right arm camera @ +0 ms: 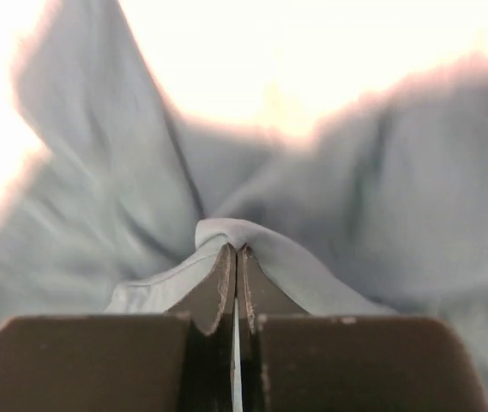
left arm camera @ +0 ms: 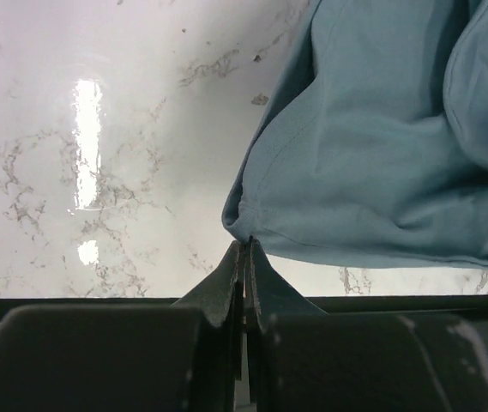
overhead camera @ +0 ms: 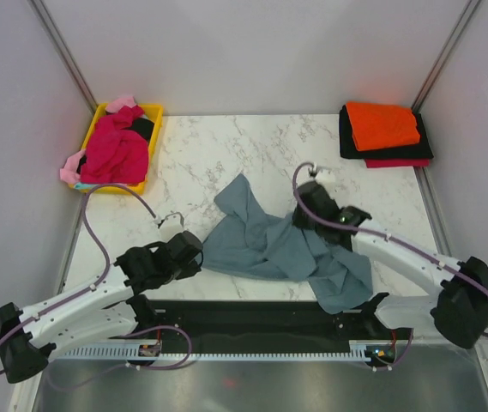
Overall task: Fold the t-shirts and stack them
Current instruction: Flatten the tshirt out
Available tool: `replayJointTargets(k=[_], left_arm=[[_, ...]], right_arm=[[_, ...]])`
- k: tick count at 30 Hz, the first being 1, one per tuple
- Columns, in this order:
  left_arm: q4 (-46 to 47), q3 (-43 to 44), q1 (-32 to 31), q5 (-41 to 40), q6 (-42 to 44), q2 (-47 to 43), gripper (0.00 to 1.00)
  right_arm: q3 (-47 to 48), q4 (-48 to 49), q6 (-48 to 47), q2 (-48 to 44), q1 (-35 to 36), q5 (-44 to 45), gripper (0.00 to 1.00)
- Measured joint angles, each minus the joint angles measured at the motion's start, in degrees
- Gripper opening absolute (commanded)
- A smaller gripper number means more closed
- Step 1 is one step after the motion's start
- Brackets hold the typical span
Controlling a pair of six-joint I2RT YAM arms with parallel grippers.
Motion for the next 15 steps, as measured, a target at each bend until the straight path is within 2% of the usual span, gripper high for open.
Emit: replayJointTargets(k=[2,5,10,11,12,13,15], left_arm=[[-1.0,0.0,0.0,-1.0,-0.4,-1.8,0.02],[-2.3,0.0,0.0,-1.5,-1.0,-2.8,0.02],[-5.8,0.0,0.0,-2.7,-3.4,-5.9,0.02],[-6.6,0.0,0.0,-3.1,-3.9,-7.0,0.02],[-7.3,0.0,0.0,-3.7,-4.3,-8.0,0.02],[-8.2,0.1,0.0,-4.4,-4.8,-8.9,0.02],[-10.3,1.0,0.2,-5.8,-5.4,-9.9,0.02]], right_arm=[[10.1,1.5,-4.5,5.3,-9.5,-4.5,0.0],[27.3,4.8,-9.0,15.7,-19.0,-10.6,0.0],[53.3,7.1,-12.7,35.8,-27.2,-20.0,0.0],[58.1,7.3,-13.4,40.2,-28.3,-21.8,0.03],[61.3,7.6,-13.9,43.5,-28.9,-23.2,0.43],[65.6,7.1,-14.8,48.0,-29.9,-25.5,0.7],[76.6,3.5,-17.5,57.4,-31.2,-29.4,0.98]])
